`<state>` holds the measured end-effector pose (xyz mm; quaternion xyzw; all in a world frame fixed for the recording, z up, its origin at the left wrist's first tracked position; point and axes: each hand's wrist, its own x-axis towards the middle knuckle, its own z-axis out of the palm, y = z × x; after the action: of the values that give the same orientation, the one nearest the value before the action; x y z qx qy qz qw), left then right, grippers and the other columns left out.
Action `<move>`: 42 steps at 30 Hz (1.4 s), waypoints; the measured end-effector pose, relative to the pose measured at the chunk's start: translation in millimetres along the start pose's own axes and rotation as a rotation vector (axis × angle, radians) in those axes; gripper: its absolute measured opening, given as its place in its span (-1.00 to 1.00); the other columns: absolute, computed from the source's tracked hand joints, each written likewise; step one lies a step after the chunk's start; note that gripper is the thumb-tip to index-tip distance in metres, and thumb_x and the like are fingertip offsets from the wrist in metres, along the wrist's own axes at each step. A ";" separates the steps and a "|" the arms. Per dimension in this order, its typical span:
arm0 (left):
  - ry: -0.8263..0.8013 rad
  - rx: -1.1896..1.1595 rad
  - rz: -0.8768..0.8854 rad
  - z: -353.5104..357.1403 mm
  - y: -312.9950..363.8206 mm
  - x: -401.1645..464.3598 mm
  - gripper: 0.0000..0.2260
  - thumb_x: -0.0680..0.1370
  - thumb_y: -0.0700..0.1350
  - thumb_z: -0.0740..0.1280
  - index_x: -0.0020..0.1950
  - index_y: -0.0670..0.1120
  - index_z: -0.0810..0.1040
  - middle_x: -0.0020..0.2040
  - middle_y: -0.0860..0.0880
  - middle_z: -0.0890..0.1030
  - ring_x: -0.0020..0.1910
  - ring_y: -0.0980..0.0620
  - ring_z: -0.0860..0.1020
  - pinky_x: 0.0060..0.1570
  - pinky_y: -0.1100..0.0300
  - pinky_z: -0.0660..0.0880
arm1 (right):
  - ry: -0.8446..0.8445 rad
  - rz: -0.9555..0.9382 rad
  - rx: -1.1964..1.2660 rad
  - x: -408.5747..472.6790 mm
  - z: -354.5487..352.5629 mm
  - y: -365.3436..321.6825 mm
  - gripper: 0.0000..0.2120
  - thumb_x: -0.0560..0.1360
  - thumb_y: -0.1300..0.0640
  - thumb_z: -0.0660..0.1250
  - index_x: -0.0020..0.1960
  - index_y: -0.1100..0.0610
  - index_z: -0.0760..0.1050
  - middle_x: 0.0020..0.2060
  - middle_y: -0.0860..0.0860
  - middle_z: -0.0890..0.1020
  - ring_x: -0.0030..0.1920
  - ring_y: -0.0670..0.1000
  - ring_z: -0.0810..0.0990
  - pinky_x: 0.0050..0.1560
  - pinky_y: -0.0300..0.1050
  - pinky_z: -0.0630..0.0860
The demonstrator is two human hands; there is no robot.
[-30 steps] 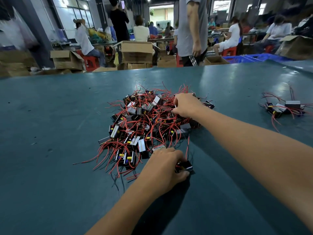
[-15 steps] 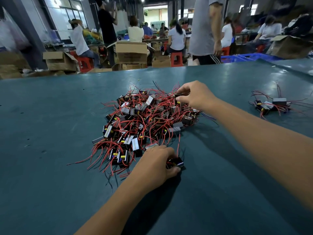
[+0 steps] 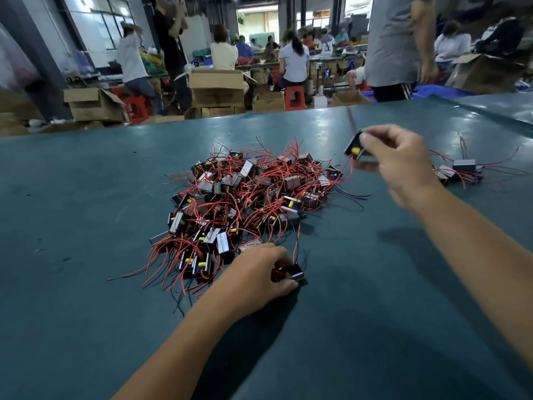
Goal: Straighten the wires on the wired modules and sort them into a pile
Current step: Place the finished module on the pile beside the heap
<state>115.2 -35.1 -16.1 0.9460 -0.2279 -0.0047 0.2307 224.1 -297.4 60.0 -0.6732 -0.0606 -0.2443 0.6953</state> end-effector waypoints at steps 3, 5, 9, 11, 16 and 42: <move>0.079 -0.017 0.023 0.0 1.6 -0.5 -0.70 0.55 0.18 0.39 0.14 0.02 0.56 -0.01 0.15 0.53 -0.07 0.21 0.45 -0.04 0.31 0.43 | -0.077 0.044 -0.064 -25.7 -2.0 15.9 -0.92 0.54 0.26 0.39 -0.03 0.10 0.61 -0.15 0.10 0.64 -0.21 -0.09 0.67 -0.23 -0.15 0.65; 0.184 -0.056 0.043 -1.0 4.9 -0.9 -0.75 0.58 0.14 0.36 0.15 0.01 0.55 -0.03 0.16 0.52 -0.09 0.25 0.45 -0.09 0.40 0.38 | -0.093 0.067 -0.070 -40.7 -4.4 24.6 -0.91 0.55 0.27 0.39 -0.04 0.10 0.62 -0.17 0.08 0.66 -0.20 -0.08 0.67 -0.23 -0.17 0.64; 0.313 -0.116 0.107 -2.5 12.1 -3.1 -0.88 0.60 -0.06 0.38 0.11 -0.05 0.58 -0.05 0.10 0.55 -0.06 0.19 0.49 -0.08 0.39 0.42 | 0.011 0.112 0.022 -55.8 -18.2 33.7 -0.89 0.57 0.27 0.35 -0.06 0.12 0.61 -0.19 0.09 0.66 -0.23 -0.05 0.64 -0.24 -0.14 0.65; 0.393 -0.109 0.133 -2.7 16.2 -2.1 -0.91 0.60 -0.16 0.38 0.09 -0.11 0.60 -0.05 0.06 0.57 -0.08 0.17 0.51 -0.05 0.32 0.45 | 0.051 0.165 0.066 -57.4 -23.9 34.8 -0.88 0.58 0.28 0.33 -0.08 0.14 0.59 -0.23 0.07 0.65 -0.28 -0.07 0.64 -0.25 -0.13 0.65; 0.311 0.035 0.136 -12.1 35.5 20.6 -0.82 0.63 -0.21 0.31 0.22 -0.13 0.57 0.14 -0.01 0.58 0.16 0.00 0.45 0.17 0.23 0.35 | 0.032 0.236 0.088 -59.5 -25.4 34.2 -0.89 0.58 0.29 0.32 -0.09 0.17 0.58 -0.27 0.06 0.65 -0.33 -0.06 0.64 -0.25 -0.09 0.67; 0.309 -0.083 -0.181 -56.0 -0.8 132.6 -0.87 0.63 -0.15 0.34 0.02 -0.19 0.65 -0.13 -0.10 0.66 -0.29 0.08 0.53 -0.26 0.20 0.50 | -0.536 0.205 -0.431 -60.3 -31.4 39.4 -0.97 0.52 0.22 0.43 -0.09 0.19 0.61 -0.31 0.01 0.69 -0.33 -0.12 0.60 -0.36 -0.36 0.48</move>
<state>240.8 -67.6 46.3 0.9418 -0.1033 0.1107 0.3002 180.4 -313.1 -3.4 -0.8471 -0.1201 0.0049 0.5176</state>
